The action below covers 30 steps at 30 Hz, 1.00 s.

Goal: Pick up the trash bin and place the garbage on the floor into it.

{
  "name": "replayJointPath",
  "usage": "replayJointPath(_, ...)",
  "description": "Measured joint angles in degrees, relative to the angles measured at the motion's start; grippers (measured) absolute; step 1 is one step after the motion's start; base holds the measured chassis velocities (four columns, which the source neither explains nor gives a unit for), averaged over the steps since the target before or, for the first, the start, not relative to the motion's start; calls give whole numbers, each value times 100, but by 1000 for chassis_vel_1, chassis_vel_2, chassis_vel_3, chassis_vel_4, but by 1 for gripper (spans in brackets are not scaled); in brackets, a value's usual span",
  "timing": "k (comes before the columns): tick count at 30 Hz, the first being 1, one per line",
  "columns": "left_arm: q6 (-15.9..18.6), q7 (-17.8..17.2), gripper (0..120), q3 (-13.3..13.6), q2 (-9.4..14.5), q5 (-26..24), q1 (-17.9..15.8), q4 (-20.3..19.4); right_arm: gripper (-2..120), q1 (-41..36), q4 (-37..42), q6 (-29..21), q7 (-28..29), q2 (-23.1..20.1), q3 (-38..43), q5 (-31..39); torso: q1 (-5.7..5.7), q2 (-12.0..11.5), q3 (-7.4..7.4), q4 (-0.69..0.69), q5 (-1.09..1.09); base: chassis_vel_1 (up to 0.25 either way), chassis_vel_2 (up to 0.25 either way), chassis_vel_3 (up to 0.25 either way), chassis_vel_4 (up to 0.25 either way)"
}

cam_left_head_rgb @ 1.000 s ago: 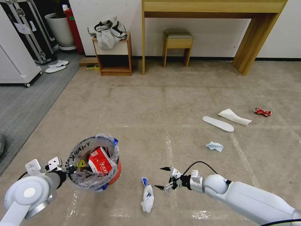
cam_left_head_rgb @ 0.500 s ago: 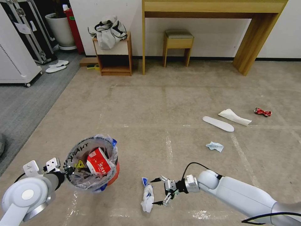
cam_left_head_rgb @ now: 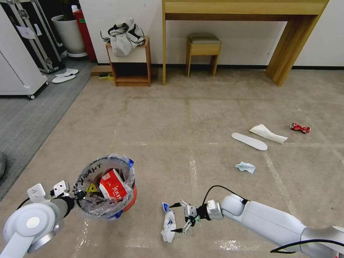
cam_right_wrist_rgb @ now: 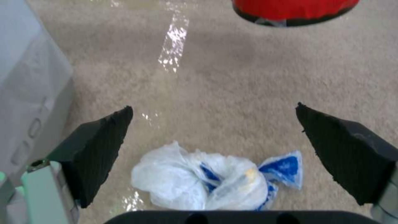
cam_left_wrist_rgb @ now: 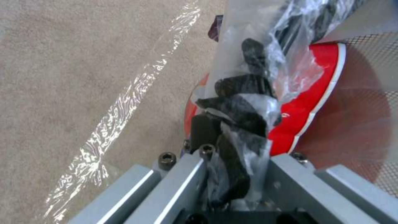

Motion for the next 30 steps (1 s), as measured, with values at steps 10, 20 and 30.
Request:
replayJointPath(10,0,15,0,42,-46,43,15,-14,100,-34,-579,59,-271,224,-63,116,0,0,0,-1,0,0,0,0,0)
replayJointPath(20,0,45,0,86,-95,108,4,6,100,-5,-1086,87,-415,484,-92,177,0,0,0,0,0,0,0,0,0)
replayJointPath(30,0,79,0,116,-147,162,-2,15,100,52,-1487,155,-540,725,10,199,0,0,0,-1,-1,0,0,0,0)
